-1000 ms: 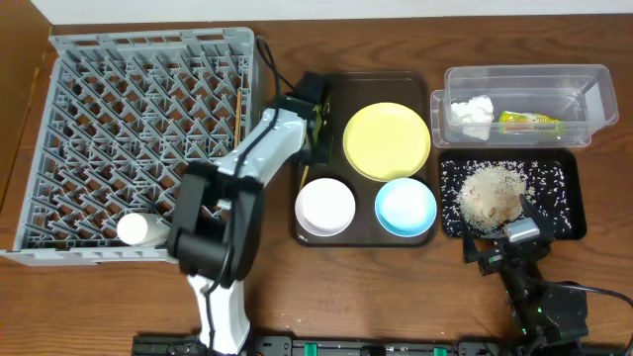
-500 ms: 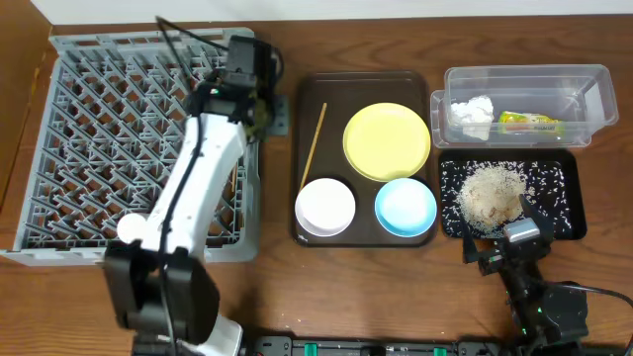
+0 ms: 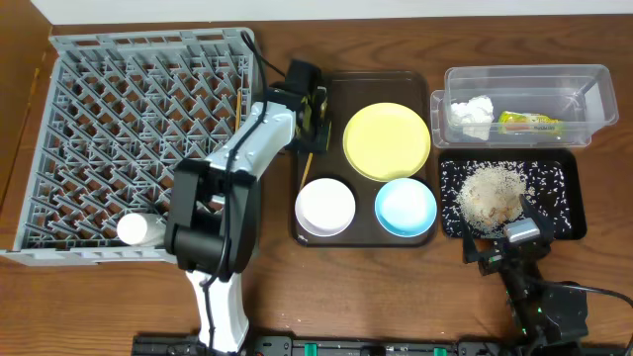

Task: Sort waste into correct bins and load items into the dishwasher
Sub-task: 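Grasp the second chopstick on the brown tray with the left gripper, then carry the second chopstick to the dish rack and release it, then reach the left gripper to the light-blue bowl and grasp its rim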

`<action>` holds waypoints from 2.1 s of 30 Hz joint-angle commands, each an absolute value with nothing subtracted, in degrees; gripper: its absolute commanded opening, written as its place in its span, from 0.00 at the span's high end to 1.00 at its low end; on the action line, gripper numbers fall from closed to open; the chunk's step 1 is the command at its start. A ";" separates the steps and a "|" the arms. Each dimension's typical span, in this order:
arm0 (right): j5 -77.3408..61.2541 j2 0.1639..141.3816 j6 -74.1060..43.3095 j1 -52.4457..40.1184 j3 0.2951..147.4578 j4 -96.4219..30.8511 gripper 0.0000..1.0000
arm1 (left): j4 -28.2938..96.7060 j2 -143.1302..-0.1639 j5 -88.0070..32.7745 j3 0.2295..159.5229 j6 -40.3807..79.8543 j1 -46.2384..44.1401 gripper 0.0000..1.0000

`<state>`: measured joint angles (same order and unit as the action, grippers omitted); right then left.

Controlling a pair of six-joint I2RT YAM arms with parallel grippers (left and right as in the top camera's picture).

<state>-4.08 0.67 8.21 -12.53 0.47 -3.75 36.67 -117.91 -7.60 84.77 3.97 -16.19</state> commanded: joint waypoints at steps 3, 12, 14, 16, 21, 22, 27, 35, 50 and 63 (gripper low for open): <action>-4.10 0.30 8.86 -13.04 0.32 -3.88 0.01 | 36.34 -121.27 -8.19 84.23 3.09 -16.21 0.72; -4.10 0.30 8.86 -13.04 0.32 -3.88 0.01 | 36.10 -122.50 -8.32 82.96 3.03 -18.06 0.81; -4.10 0.30 8.86 -13.04 0.32 -3.88 0.01 | 36.27 -122.50 -8.32 82.85 3.07 -18.15 0.91; -4.10 0.30 8.86 -13.04 0.32 -3.88 0.01 | 36.88 -122.06 -8.36 82.89 3.33 -18.09 0.92; -4.10 0.30 8.86 -13.04 0.32 -3.88 0.01 | 41.34 -116.03 -8.34 85.03 4.14 -16.93 0.92; -4.10 0.30 8.84 -13.04 0.32 -3.88 0.01 | 41.93 -113.60 -8.32 85.19 4.14 -16.43 0.92; -4.10 0.30 8.86 -13.04 0.32 -3.88 0.01 | 44.82 -102.74 -2.83 85.21 4.12 -14.20 0.92; -4.10 0.30 8.84 -13.04 0.32 -3.88 0.01 | 53.67 -94.45 9.74 85.10 2.24 -9.89 0.92; -4.10 0.30 8.86 -13.04 0.32 -3.88 0.01 | 52.97 -99.81 8.10 82.65 1.02 -4.49 0.55; -4.10 0.30 8.84 -13.04 0.32 -3.88 0.01 | 56.93 -91.96 -14.57 83.88 15.20 -17.91 0.48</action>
